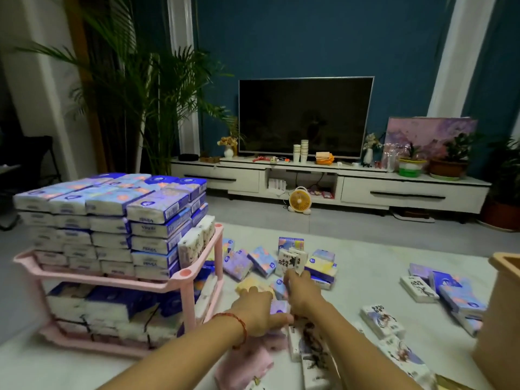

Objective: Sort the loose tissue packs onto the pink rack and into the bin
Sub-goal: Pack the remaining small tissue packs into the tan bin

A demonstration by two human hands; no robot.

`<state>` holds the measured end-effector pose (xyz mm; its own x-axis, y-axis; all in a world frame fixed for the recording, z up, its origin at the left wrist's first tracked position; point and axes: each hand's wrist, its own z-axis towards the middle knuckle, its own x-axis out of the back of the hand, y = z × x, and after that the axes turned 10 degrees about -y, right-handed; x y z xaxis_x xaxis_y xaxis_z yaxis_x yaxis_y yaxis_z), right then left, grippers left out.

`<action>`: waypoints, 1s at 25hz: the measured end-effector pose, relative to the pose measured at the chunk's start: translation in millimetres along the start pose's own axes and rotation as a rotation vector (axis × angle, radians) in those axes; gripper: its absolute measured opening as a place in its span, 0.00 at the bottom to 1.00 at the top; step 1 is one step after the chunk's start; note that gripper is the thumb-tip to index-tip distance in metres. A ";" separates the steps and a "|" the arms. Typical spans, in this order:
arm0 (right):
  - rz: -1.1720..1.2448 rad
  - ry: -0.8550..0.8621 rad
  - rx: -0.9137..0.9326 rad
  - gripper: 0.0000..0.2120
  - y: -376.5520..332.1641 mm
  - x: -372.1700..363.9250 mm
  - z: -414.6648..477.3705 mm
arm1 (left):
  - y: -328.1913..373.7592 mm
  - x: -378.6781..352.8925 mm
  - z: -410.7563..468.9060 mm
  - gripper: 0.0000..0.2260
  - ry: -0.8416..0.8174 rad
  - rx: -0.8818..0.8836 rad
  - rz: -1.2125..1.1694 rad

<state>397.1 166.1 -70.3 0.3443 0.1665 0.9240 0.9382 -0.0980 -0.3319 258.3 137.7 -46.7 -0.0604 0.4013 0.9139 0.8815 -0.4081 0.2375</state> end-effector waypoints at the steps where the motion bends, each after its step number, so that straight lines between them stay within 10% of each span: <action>1: 0.024 0.024 0.022 0.24 3.1 2.2 -3.7 | 0.5 -2.9 -4.8 0.29 -0.017 -0.028 -0.001; 11: -0.022 0.079 0.203 0.29 12.7 121.3 -122.7 | 14.3 12.4 -31.4 0.19 0.078 -0.138 0.063; 25: 0.103 0.219 -0.168 0.24 208.8 219.5 -344.9 | 294.8 66.9 -111.8 0.21 0.230 -0.678 -0.297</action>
<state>656.4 -156.2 128.8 0.4041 -0.0664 0.9123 0.8736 -0.2676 -0.4065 461.8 -47.4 121.2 -0.4101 0.4224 0.8083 0.3384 -0.7525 0.5649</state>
